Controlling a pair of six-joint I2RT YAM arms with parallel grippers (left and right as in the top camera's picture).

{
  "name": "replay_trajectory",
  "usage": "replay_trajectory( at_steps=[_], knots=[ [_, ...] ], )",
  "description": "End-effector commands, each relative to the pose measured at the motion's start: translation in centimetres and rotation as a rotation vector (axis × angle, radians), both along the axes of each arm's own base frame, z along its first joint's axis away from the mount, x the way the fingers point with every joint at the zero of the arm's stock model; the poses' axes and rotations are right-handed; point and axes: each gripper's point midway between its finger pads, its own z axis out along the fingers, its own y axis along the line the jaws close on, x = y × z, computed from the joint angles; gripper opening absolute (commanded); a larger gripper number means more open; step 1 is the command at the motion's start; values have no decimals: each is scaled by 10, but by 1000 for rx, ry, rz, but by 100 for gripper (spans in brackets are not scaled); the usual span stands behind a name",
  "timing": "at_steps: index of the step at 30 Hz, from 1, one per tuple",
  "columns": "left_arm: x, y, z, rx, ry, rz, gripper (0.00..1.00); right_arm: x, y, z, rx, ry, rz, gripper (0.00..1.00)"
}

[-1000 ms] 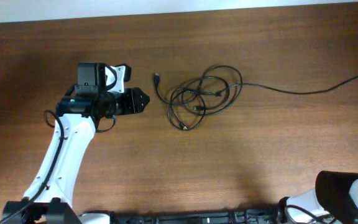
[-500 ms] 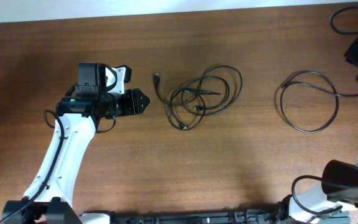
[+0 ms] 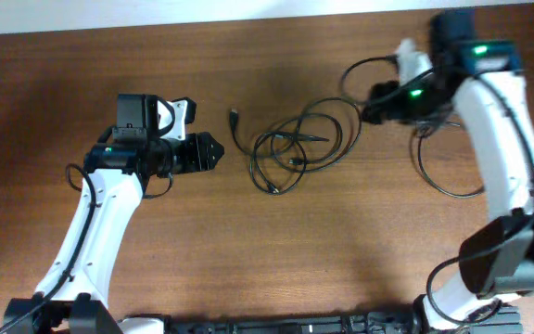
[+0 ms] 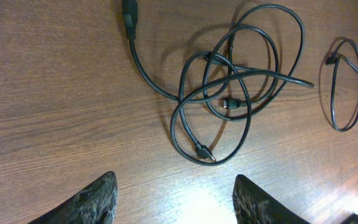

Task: Untangle cables
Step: 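Lift a separated cable with the right gripper and move it right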

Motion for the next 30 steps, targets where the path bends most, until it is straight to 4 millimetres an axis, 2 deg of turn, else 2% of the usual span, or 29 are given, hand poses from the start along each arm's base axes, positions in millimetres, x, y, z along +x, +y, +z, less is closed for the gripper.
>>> replay_trajectory(
  at_steps=[1, 3, 5, 6, 8, 10, 11, 12, 14, 16, 17, 19, 20, 22, 23, 24, 25, 26, 27, 28, 29, 30],
  knots=[
    [1, 0, -2, 9, -1, -10, 60, -11, 59, -31, 56, 48, 11, 80],
    [0, 0, -3, 9, 0, -10, 61, -9, 87, -51, 34, -40, 151, 83],
    [-1, 0, -3, 10, 6, -11, 61, -8, 111, -75, -57, -195, 420, 83],
    [-1, 0, -3, 10, 6, -11, 61, -6, 115, -84, -123, -257, 506, 83],
    [-1, 0, -3, 10, 6, -11, 60, 5, 116, -92, -204, -331, 515, 84],
    [-1, 0, -3, 9, 6, -11, 61, 8, 119, -99, -203, -370, 513, 83],
    [-1, 0, -3, 9, 7, -11, 60, 7, 118, -102, -204, -367, 513, 79],
    [-2, 0, -4, 10, 10, -11, 61, 5, 118, -104, -205, -360, 514, 73],
    [-2, 0, -4, 10, 14, -11, 60, 3, 117, -106, -205, -346, 514, 46],
    [-3, 0, -4, 10, 15, -11, 61, -1, 116, -107, -199, -325, 502, 13],
    [-3, 0, -4, 11, 17, -11, 61, -1, 116, -107, -194, -318, 484, 4],
    [-3, 0, -4, 11, 17, -11, 61, 1, 116, -103, -173, -306, 421, 4],
    [-3, 1, -5, 15, 17, -8, 62, 4, 118, -94, -166, -326, 412, 4],
    [-1, 11, -10, 76, 21, 23, 63, 19, 122, -47, -148, -428, 394, 4],
    [-1, 21, -15, 130, 29, 50, 62, 27, 126, -15, -135, -497, 384, 4],
    [-3, 39, -23, 221, 55, 116, 61, 33, 128, 17, -117, -558, 363, 4],
    [-5, 59, -29, 302, 96, 224, 61, 39, 130, 58, -84, -631, 319, 4],
    [-12, 86, -35, 404, 148, 380, 67, 41, 129, 117, -46, -745, 269, 4],
    [-16, 96, -37, 450, 166, 429, 71, 41, 123, 154, -35, -818, 238, 4],
    [-17, 97, -37, 455, 168, 430, 74, 40, 114, 174, -41, -854, 192, 4],
    [-17, 97, -37, 455, 168, 429, 76, 41, 98, 196, -61, -892, 118, 4],
    [-17, 97, -37, 455, 167, 430, 77, 38, 66, 223, -117, -941, -8, 4]
  ],
)
